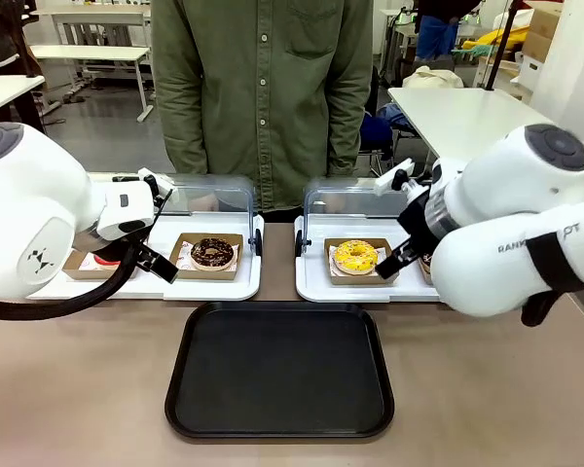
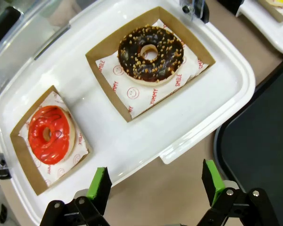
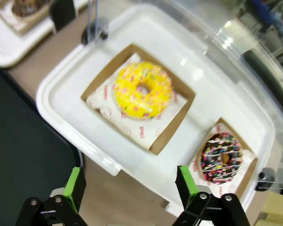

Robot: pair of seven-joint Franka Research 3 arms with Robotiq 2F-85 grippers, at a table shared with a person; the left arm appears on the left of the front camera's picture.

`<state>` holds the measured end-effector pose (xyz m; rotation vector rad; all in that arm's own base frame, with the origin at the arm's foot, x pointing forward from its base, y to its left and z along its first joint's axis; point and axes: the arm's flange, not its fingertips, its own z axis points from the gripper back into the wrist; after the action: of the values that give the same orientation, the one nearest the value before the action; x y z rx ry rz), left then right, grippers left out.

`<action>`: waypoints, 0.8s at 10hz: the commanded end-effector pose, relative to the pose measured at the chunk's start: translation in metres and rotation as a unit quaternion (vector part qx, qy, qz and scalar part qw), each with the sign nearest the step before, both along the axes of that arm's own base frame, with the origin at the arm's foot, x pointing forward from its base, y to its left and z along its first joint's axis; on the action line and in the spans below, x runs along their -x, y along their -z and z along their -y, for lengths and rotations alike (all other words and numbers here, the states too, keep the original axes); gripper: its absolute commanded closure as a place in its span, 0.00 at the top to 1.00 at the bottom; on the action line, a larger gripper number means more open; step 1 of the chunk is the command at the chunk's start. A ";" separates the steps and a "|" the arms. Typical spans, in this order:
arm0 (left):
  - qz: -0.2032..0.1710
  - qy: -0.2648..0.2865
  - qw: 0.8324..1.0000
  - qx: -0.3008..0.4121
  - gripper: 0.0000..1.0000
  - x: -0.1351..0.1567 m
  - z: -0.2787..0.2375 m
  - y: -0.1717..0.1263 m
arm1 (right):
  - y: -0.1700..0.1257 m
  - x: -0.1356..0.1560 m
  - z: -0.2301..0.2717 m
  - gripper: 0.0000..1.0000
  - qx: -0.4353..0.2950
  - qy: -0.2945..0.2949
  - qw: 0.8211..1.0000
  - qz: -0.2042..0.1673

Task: Move the third donut from the left to the tray.
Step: Pick up the Paper togo box containing the Donut indicated by the person and place it on the Handle tray.

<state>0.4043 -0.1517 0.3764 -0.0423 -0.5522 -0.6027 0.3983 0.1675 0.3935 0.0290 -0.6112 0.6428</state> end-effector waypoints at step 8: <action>-0.059 0.313 0.923 0.215 1.00 -0.066 -0.211 -0.137 | -0.117 -0.014 0.275 1.00 -0.228 -0.136 0.964 0.030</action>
<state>0.4394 0.0446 0.5301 -0.6008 -0.5601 -1.0161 0.3958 -0.0887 0.5184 0.4544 -0.7970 0.6996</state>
